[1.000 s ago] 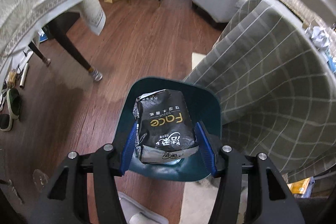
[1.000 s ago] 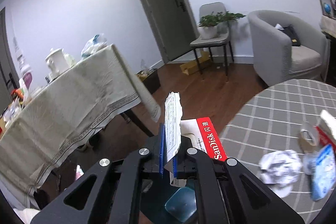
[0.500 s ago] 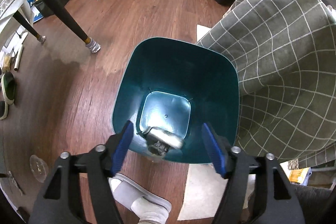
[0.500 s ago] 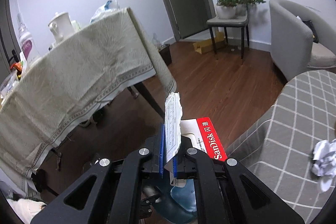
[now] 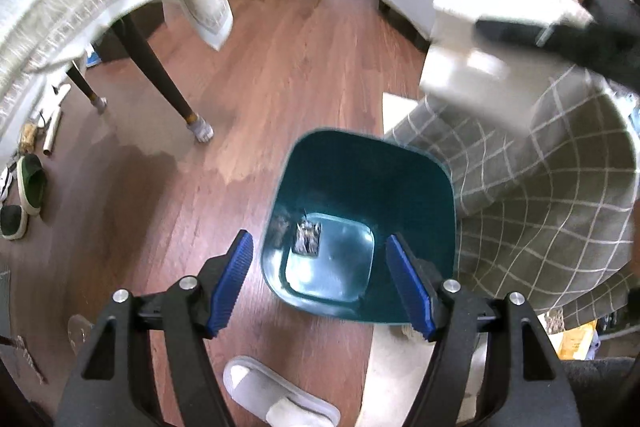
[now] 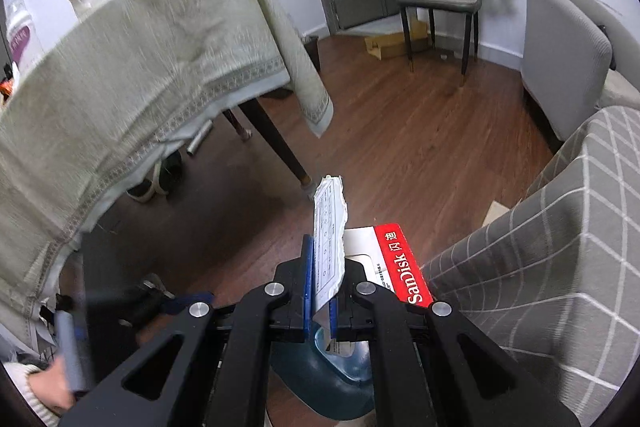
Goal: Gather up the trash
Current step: 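Carry the black bag over the teal bin and open the left tool, then move the SanDisk box over the bin and open the right tool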
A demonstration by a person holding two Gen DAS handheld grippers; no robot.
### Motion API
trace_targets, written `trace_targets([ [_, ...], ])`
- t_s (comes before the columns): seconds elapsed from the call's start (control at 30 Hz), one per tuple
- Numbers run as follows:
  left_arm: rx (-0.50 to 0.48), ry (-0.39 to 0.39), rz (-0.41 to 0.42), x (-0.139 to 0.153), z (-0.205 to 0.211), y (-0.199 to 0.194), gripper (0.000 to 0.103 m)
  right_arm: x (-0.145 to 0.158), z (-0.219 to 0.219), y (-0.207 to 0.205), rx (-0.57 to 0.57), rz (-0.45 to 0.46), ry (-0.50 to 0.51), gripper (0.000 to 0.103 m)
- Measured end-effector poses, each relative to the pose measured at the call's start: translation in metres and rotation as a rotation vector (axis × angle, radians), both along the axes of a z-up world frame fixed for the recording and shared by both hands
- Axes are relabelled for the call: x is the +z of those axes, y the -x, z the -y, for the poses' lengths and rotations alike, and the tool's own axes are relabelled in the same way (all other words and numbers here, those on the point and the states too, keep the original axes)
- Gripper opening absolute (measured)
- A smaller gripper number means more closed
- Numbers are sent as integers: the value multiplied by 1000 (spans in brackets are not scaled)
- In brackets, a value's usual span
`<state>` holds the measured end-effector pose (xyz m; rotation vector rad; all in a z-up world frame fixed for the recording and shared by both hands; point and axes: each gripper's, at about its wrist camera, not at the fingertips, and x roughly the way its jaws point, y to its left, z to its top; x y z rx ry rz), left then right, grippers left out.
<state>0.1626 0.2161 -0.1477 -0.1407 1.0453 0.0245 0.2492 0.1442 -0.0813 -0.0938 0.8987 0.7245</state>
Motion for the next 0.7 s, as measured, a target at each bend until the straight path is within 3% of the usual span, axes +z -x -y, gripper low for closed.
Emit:
trace_targets([
  [0.43, 52, 32, 168, 58, -26, 17, 54, -65, -38, -5, 39, -107, 134, 6],
  [0.7, 61, 58, 241, 85, -31, 25, 49, -112, -60, 0, 78, -168, 255, 6],
])
